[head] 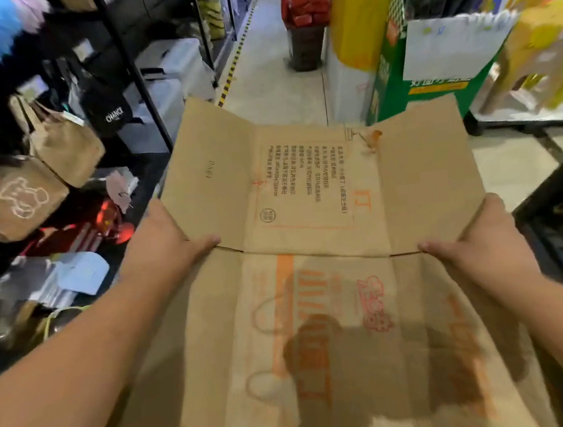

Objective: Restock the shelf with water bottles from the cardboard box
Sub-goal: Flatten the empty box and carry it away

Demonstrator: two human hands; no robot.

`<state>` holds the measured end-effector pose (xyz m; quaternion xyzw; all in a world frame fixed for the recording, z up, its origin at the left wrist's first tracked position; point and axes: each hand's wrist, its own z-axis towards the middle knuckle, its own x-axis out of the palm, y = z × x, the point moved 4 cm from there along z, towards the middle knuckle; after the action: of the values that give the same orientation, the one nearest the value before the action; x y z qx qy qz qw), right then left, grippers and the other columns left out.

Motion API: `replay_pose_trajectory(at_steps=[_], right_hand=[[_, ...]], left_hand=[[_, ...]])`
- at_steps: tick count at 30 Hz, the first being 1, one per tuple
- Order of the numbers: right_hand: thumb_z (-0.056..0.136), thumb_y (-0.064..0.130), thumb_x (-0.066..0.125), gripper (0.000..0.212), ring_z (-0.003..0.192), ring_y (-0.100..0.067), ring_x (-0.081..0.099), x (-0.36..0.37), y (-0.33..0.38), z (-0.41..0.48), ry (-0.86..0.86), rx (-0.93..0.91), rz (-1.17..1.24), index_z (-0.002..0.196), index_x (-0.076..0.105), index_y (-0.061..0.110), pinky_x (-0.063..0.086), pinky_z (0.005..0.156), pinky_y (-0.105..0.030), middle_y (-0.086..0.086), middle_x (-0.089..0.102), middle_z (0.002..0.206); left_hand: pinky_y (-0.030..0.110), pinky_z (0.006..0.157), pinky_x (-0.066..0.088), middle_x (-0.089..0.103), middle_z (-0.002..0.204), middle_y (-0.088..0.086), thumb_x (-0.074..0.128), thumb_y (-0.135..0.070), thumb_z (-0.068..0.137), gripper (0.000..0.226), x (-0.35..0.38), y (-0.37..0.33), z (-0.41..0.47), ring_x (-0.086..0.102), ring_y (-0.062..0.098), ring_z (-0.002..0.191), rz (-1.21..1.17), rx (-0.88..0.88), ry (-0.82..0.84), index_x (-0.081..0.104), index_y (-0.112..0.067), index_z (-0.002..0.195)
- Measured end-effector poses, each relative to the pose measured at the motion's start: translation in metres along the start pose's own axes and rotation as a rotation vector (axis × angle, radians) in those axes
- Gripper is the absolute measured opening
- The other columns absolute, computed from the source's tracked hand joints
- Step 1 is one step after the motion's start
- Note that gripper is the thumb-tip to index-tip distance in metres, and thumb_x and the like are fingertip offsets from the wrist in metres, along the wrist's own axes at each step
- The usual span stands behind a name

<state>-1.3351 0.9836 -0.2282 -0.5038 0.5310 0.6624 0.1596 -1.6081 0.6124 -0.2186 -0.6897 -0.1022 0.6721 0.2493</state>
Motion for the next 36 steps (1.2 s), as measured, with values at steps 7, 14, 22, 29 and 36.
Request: replay_pose_trajectory(at_steps=[7, 14, 22, 29, 36], right_hand=[[0.058, 0.047, 0.095, 0.090, 0.103, -0.043, 0.062, -0.219, 0.115, -0.072, -0.036, -0.016, -0.130, 0.117, 0.034, 0.017, 0.052, 0.081, -0.049, -0.016, 0.055, 0.118], [0.056, 0.045, 0.096, 0.097, 0.103, -0.039, 0.064, -0.331, 0.142, -0.100, -0.213, -0.167, -0.010, 0.129, 0.038, 0.019, 0.052, 0.077, -0.044, -0.010, 0.053, 0.114], [0.059, 0.038, 0.096, 0.103, 0.104, -0.041, 0.063, -0.370, 0.107, -0.107, -0.314, -0.129, -0.040, 0.134, 0.027, 0.018, 0.050, 0.073, -0.046, -0.016, 0.053, 0.127], [0.062, 0.039, 0.094, 0.102, 0.100, -0.044, 0.061, -0.388, 0.065, -0.120, -0.359, -0.052, -0.082, 0.133, 0.024, 0.018, 0.045, 0.070, -0.044, -0.020, 0.053, 0.118], [0.059, 0.042, 0.094, 0.098, 0.098, -0.042, 0.062, -0.409, 0.040, -0.176, -0.453, 0.115, -0.053, 0.127, 0.026, 0.018, 0.050, 0.071, -0.045, -0.018, 0.055, 0.114]], left_hand=[[0.040, 0.069, 0.043, 0.054, 0.112, 0.017, 0.085, -0.057, 0.067, 0.078, -0.216, -0.121, -0.059, 0.061, 0.040, 0.101, 0.115, 0.038, 0.026, 0.031, -0.015, 0.104], [0.039, 0.069, 0.042, 0.058, 0.114, 0.017, 0.086, -0.050, 0.071, 0.078, -0.315, -0.184, -0.093, 0.062, 0.039, 0.102, -0.015, 0.165, -0.114, 0.037, -0.010, 0.118], [0.038, 0.069, 0.042, 0.060, 0.115, 0.019, 0.086, -0.047, 0.072, 0.084, -0.305, -0.229, -0.108, 0.063, 0.041, 0.105, -0.041, 0.228, -0.127, 0.036, -0.003, 0.123], [0.039, 0.074, 0.048, 0.061, 0.119, 0.016, 0.087, -0.056, 0.065, 0.097, -0.275, -0.255, -0.100, 0.063, 0.037, 0.108, -0.062, 0.286, -0.043, 0.033, -0.006, 0.129], [0.045, 0.082, 0.053, 0.061, 0.120, 0.018, 0.088, -0.059, 0.061, 0.096, -0.262, -0.300, -0.085, 0.063, 0.040, 0.109, -0.063, 0.486, 0.010, 0.038, -0.007, 0.123]])
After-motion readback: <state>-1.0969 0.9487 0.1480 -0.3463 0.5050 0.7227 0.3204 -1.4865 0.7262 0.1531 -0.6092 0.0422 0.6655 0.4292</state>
